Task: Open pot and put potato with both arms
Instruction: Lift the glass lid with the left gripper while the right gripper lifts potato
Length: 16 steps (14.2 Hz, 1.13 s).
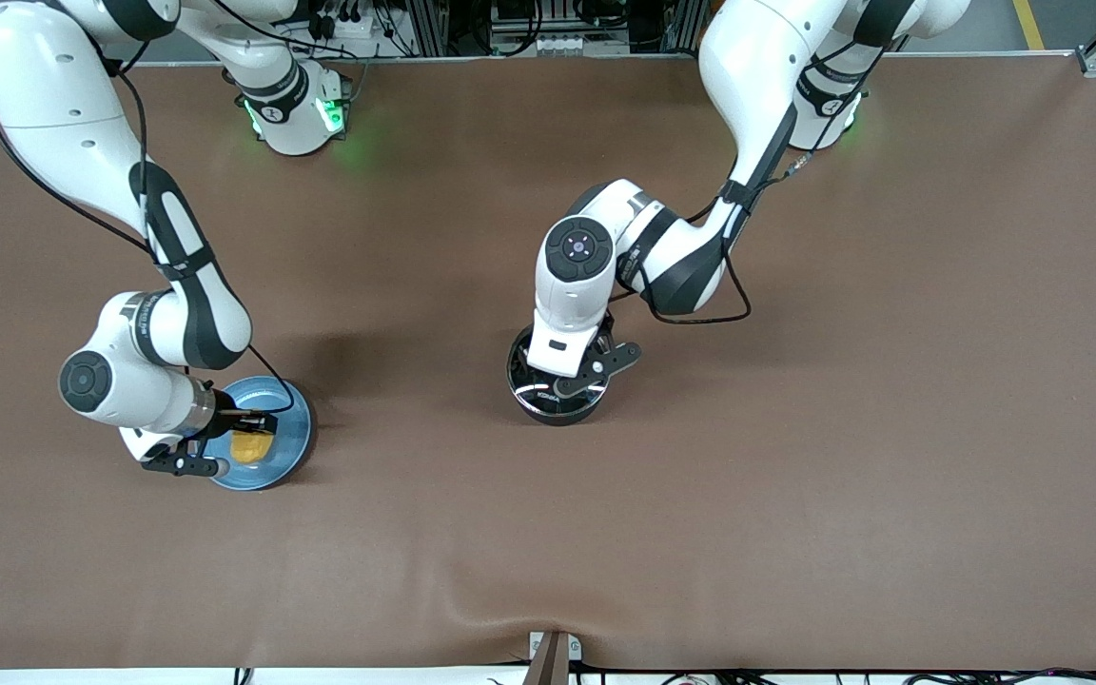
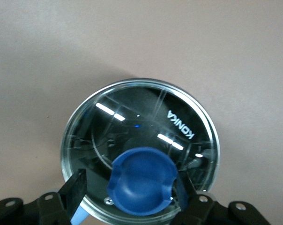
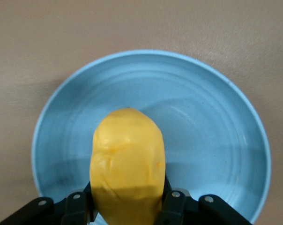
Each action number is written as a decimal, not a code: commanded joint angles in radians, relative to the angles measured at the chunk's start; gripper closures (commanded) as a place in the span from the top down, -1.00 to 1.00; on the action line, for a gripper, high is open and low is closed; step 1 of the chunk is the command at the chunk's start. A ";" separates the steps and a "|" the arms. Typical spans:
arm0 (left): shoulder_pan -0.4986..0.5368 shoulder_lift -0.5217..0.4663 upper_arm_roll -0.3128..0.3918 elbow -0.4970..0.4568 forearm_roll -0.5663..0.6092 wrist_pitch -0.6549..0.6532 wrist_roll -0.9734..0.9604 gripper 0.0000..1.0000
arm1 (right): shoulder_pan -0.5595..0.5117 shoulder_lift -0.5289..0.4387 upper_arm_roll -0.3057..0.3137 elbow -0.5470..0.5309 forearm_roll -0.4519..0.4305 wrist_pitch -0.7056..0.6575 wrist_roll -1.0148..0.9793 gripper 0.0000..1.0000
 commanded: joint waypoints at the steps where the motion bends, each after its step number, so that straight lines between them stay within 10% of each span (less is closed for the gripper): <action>1: -0.008 0.029 0.006 0.026 0.007 0.030 0.005 0.70 | 0.000 -0.106 -0.001 -0.005 -0.009 -0.099 -0.013 -0.89; 10: -0.008 0.040 0.006 0.026 0.005 0.039 0.007 0.41 | -0.008 -0.194 -0.001 -0.007 -0.042 -0.170 -0.047 -0.94; 16: -0.004 0.026 0.006 0.026 0.007 0.039 0.004 -1.00 | -0.006 -0.209 -0.001 -0.004 -0.042 -0.179 -0.047 -1.00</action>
